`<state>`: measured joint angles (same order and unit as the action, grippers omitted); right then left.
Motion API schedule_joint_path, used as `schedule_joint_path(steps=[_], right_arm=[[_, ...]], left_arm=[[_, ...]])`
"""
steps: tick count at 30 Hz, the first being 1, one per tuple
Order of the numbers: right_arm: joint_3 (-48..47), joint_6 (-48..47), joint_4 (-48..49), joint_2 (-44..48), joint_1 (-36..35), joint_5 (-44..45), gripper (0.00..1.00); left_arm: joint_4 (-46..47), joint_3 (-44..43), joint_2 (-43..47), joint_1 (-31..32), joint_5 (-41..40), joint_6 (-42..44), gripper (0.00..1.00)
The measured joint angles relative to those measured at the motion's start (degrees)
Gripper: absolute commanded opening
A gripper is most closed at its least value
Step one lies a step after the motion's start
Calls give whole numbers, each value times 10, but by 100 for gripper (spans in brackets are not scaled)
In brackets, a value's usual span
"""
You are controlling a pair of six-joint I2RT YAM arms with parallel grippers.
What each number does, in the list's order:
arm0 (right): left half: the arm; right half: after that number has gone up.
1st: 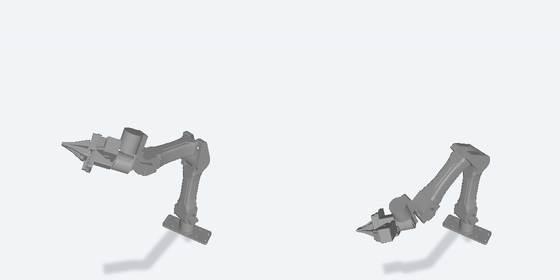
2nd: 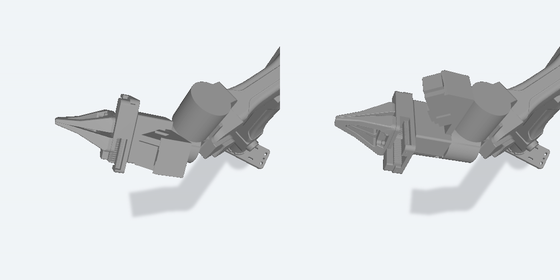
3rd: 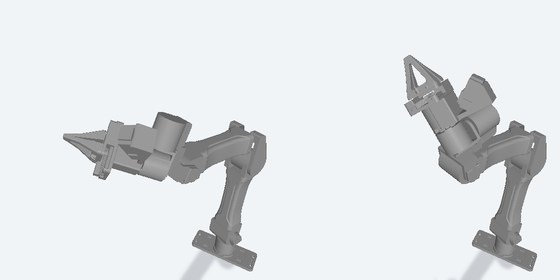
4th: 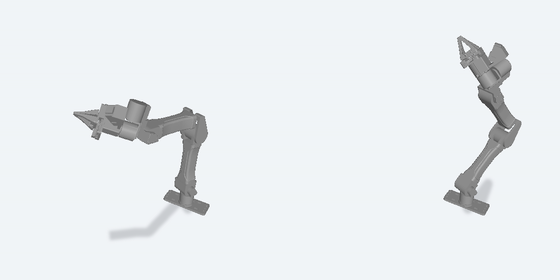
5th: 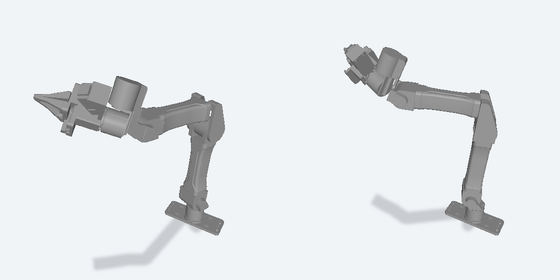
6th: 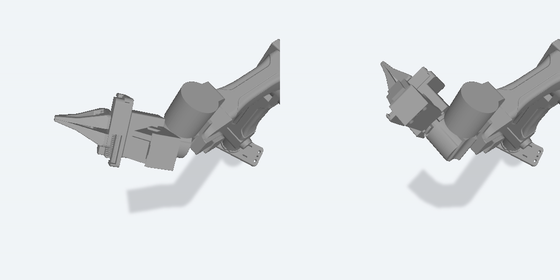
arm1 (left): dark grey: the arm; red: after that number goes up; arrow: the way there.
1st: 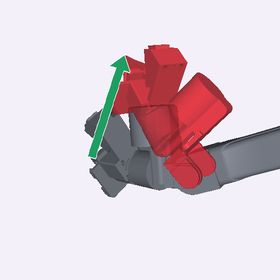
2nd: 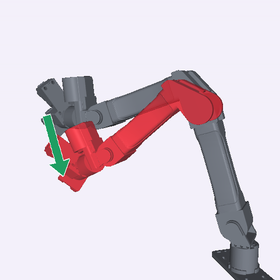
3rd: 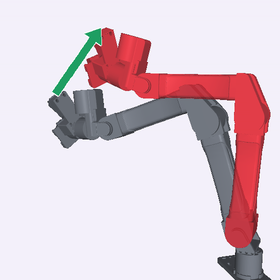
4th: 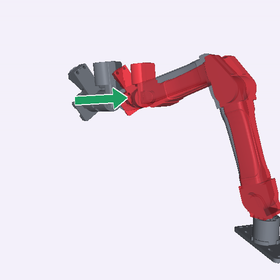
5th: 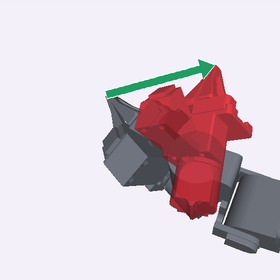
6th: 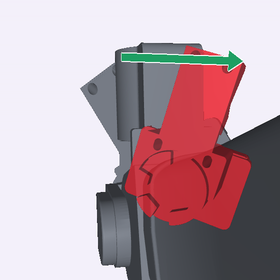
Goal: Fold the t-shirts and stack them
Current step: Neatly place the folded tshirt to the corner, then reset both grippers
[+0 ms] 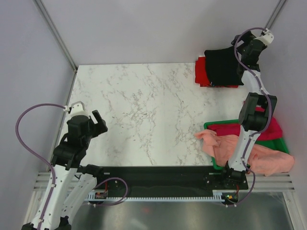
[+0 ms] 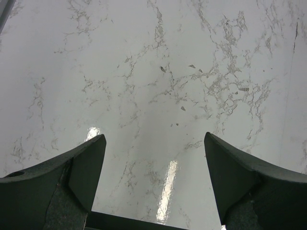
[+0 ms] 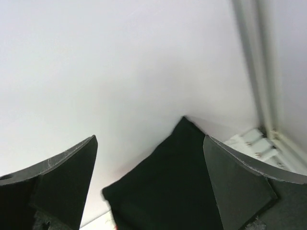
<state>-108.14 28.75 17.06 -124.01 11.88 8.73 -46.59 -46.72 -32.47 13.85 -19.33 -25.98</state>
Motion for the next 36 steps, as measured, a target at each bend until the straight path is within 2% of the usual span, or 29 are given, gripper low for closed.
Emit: schedule_joint_path(steps=[8,16,19,26,31,33,36], right_arm=[[9,14,9,-57,-40,-100,98],[4,-10,-18,-137,-91,-111,98],[-35,-13,-36,-156,-90,-121,98],[-78,-28,-102,-146,-87,-128,98],[-66,-21,-162,-43,-87,-133,98],[-13,-6,-167,52,-88,-136,98],[141,23,-153,254,-96,-134,98]], left_arm=[[0,2,10,0,0,0,91],[0,2,16,0,0,0,90],[0,2,19,0,0,0,90],[0,2,36,0,1,0,91],[0,2,45,0,4,0,91],[1,2,49,0,4,0,91],[1,2,59,1,5,0,93]])
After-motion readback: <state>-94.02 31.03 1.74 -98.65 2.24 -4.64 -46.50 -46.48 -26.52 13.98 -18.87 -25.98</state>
